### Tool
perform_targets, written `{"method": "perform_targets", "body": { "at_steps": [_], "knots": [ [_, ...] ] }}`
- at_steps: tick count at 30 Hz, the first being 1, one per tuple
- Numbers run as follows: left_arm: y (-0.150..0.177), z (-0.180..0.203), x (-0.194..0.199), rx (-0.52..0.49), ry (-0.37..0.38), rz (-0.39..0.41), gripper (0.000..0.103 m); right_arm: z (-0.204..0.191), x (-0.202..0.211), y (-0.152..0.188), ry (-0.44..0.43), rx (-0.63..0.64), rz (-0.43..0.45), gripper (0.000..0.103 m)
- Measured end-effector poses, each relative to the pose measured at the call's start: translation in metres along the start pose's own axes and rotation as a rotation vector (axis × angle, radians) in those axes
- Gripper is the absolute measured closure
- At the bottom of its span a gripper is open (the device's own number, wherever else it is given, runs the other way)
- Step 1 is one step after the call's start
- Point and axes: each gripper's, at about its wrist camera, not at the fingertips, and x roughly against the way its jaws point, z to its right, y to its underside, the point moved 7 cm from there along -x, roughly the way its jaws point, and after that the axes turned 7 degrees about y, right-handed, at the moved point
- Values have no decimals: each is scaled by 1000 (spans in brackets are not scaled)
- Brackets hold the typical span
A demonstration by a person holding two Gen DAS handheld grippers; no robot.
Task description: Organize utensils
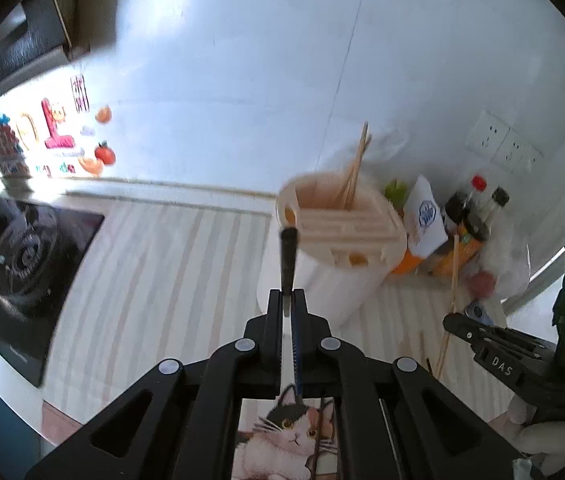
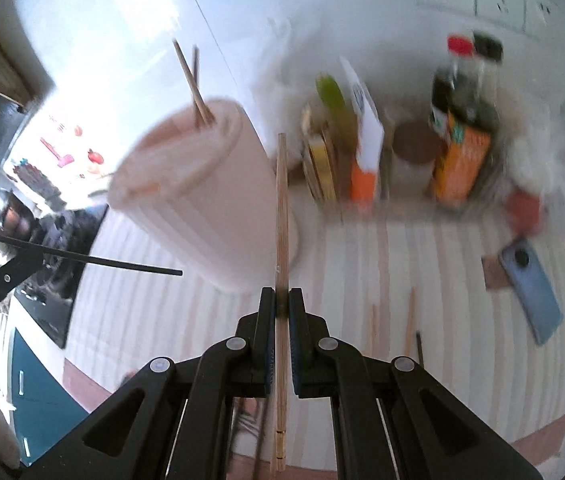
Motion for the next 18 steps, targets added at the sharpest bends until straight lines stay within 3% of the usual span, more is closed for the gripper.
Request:
{"method": "perform_targets", "body": {
  "at_steps": [10, 14, 17, 18],
  "knots": [
    [-27, -4, 42, -12, 19, 77, 103, -30, 42, -44, -68, 17, 109, 96],
    [-27, -9, 37, 36, 72, 46, 102, -40, 45, -49, -96, 17, 102, 96],
    [-16, -34, 2, 110, 54, -18, 87, -42, 35, -42, -71, 24, 49, 96],
    [-10, -41, -12, 140, 54, -46, 70, -41, 29, -38, -57, 25, 33, 96]
  ]
}}
